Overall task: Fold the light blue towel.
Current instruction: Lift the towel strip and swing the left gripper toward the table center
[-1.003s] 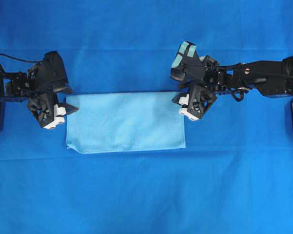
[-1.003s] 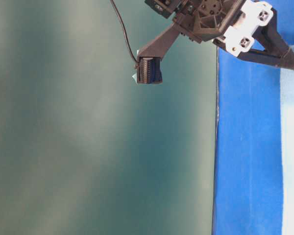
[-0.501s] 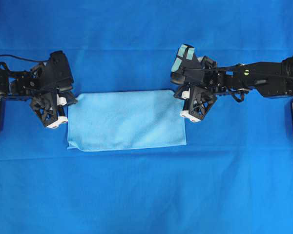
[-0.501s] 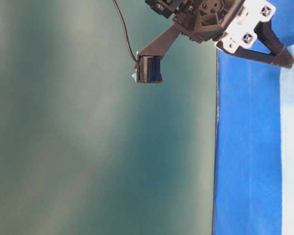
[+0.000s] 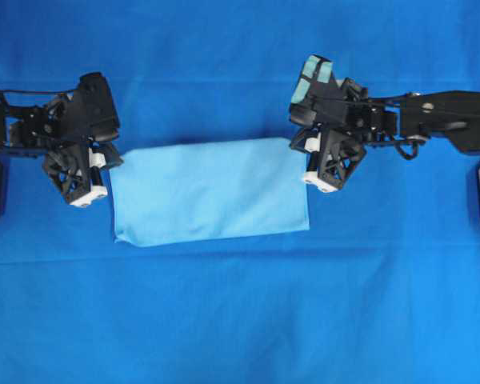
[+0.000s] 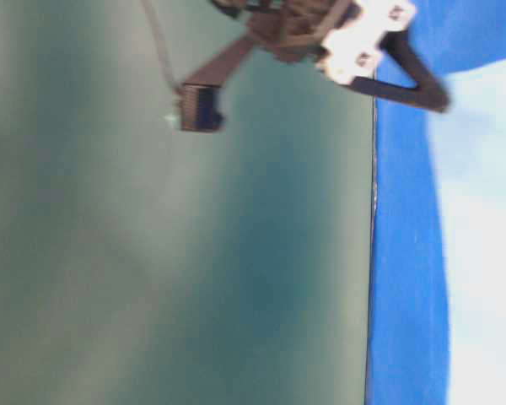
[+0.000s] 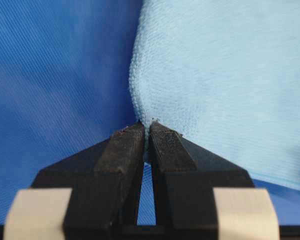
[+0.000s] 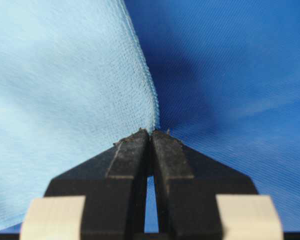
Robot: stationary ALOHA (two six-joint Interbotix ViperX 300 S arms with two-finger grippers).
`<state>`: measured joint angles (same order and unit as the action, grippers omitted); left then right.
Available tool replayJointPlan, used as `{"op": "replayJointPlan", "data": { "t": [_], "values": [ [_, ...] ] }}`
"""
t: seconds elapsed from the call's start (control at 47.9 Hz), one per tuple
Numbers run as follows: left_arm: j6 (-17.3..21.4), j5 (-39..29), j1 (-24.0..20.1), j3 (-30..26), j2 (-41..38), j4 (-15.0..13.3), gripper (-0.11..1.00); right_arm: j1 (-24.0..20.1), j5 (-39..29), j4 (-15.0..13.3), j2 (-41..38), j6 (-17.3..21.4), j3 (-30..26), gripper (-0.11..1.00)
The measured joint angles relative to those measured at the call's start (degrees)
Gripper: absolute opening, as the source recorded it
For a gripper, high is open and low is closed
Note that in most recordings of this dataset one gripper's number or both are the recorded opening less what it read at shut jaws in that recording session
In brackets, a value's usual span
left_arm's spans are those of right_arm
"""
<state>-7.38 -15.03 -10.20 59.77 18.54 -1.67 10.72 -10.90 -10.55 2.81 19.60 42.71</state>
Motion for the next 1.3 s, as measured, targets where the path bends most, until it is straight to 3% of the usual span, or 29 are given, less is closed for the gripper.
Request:
{"op": "replayJointPlan", "data": {
  "t": [0.146, 0.313, 0.731, 1.024, 1.295],
  "values": [
    [0.1, -6.0, 0.1, -2.3, 7.4, 0.1, 0.02, 0.0, -4.1, 0.0, 5.6, 0.0, -0.8, 0.02],
    [0.0, -7.4, 0.1, -2.5, 13.4, 0.2, 0.01, -1.2, -7.4, 0.0, 10.8, -0.1, -1.1, 0.02],
    [-1.0, -6.7, 0.0, -2.2, 14.6, 0.2, 0.02, -1.1, -7.7, -0.1, 13.9, 0.4, -1.1, 0.02],
    [-1.8, 3.4, 5.4, -3.3, 11.2, 0.2, 0.01, 6.9, -6.7, -0.7, 13.9, 0.4, -1.1, 0.02],
    [-1.0, 10.7, 10.6, -11.2, 0.4, 0.2, 0.01, 14.9, -2.3, -4.2, 10.8, 0.4, -3.0, 0.02]
  ]
}}
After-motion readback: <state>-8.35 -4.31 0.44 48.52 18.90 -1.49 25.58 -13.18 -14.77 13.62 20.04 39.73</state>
